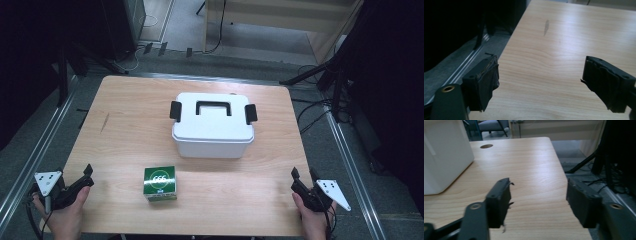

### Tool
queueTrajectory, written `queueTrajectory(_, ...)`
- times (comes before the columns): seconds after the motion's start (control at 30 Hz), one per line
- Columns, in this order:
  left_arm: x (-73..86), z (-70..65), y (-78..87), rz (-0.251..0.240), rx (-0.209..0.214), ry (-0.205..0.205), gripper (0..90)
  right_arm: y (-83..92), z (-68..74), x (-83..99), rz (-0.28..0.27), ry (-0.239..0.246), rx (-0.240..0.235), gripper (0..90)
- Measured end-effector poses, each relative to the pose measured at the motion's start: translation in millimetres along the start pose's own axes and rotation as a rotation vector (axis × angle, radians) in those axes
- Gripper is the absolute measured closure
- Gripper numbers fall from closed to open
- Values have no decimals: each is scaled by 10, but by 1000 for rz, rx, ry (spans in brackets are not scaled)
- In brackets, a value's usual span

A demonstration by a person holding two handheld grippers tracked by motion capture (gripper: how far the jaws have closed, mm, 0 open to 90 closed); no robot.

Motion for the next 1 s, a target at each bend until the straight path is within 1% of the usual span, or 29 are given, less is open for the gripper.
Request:
queueTrajectory(0.03, 5, 1, -7, 11, -11, 11, 172, -1, 7, 2, 3, 4, -14, 435)
queueTrajectory(0.07, -2, -3, 3, 4, -5, 8, 193, 4, 25, 6, 5, 8, -25, 468)
queueTrajectory(0.1, -9, -12, 15, -3, -9, -1, 213, 7, 39, 5, 3, 19, -28, 498)
queueTrajectory(0.13, -12, -24, 25, -1, -15, -13, 239, 11, 57, 6, 7, 29, -26, 519)
queueTrajectory(0.17, -12, -24, 25, -1, -15, -13, 276, 11, 57, 6, 7, 29, -26, 519)
queueTrajectory(0.2, -4, -78, 39, 12, 1, -17, 328, 24, 116, -11, -5, 38, -45, 579)
queueTrajectory(0.23, 0, -117, 51, 20, 31, -11, 377, 35, 168, -19, -5, 33, -64, 620)
queueTrajectory(0.27, 3, -161, 71, 24, 46, -8, 435, 50, 235, -23, -1, 33, -90, 646)
queueTrajectory(0.3, 5, -206, 97, 24, 46, -15, 503, 61, 308, -27, -1, 41, -106, 688)
queueTrajectory(0.33, 2, -253, 123, 21, 52, -18, 561, 66, 387, -26, 2, 47, -111, 720)
queueTrajectory(0.37, 2, -253, 123, 21, 52, -18, 606, 66, 387, -26, 2, 47, -111, 720)
queueTrajectory(0.4, -1, -305, 150, 19, 71, -19, 606, 64, 467, -16, 13, 57, -112, 736)
queueTrajectory(0.43, 4, -420, 187, 22, 107, -27, 686, 52, 636, 15, 36, 68, -115, 790)
queueTrajectory(0.47, 12, -474, 205, 26, 124, -38, 712, 49, 732, 33, 53, 70, -138, 801)
queueTrajectory(0.5, 12, -474, 205, 26, 124, -38, 745, 48, 831, 49, 60, 82, -155, 809)
queueTrajectory(0.53, 29, -586, 238, 36, 159, -55, 774, 55, 933, 67, 67, 94, -170, 825)
queueTrajectory(0.57, 36, -638, 255, 38, 174, -64, 792, 61, 1038, 84, 74, 103, -202, 827)
queueTrajectory(0.6, 36, -638, 255, 38, 174, -64, 817, 67, 1142, 104, 82, 108, -232, 829)
queueTrajectory(0.63, 43, -689, 272, 40, 188, -72, 817, 67, 1142, 104, 82, 108, -232, 829)
queueTrajectory(0.67, 55, -790, 305, 49, 217, -82, 856, 77, 1325, 149, 100, 125, -266, 846)
queueTrajectory(0.7, 55, -790, 305, 49, 217, -82, 876, 77, 1325, 149, 100, 125, -266, 846)
queueTrajectory(0.73, 62, -841, 321, 61, 250, -84, 900, 82, 1494, 202, 123, 136, -309, 857)
queueTrajectory(0.77, 86, -953, 339, 85, 318, -84, 900, 87, 1571, 230, 137, 134, -334, 876)
queueTrajectory(0.8, 86, -953, 339, 85, 318, -84, 900, 87, 1571, 230, 137, 134, -334, 876)
queueTrajectory(0.83, 103, -1005, 345, 95, 336, -95, 900, 97, 1711, 280, 159, 129, -398, 900)
queueTrajectory(0.87, 129, -1099, 360, 106, 365, -110, 900, 100, 1770, 305, 173, 130, -411, 900)
queueTrajectory(0.9, 129, -1099, 360, 106, 365, -110, 900, 100, 1770, 305, 173, 130, -411, 900)
queueTrajectory(0.93, 152, -1182, 384, 117, 395, -119, 900, 105, 1881, 342, 191, 127, -452, 900)
queueTrajectory(1.0, 179, -1265, 408, 130, 418, -125, 900, 122, 1996, 373, 205, 134, -487, 900)
Point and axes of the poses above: each handheld gripper's, and its own axes: y roughly backward along the jaws, x roughly out of its underside, z roughly to its left, the point moved 6 cm from there along -y, roughly forward along the jaws, and after that the axes turned 5 degrees about -y, right-handed, at the moved point
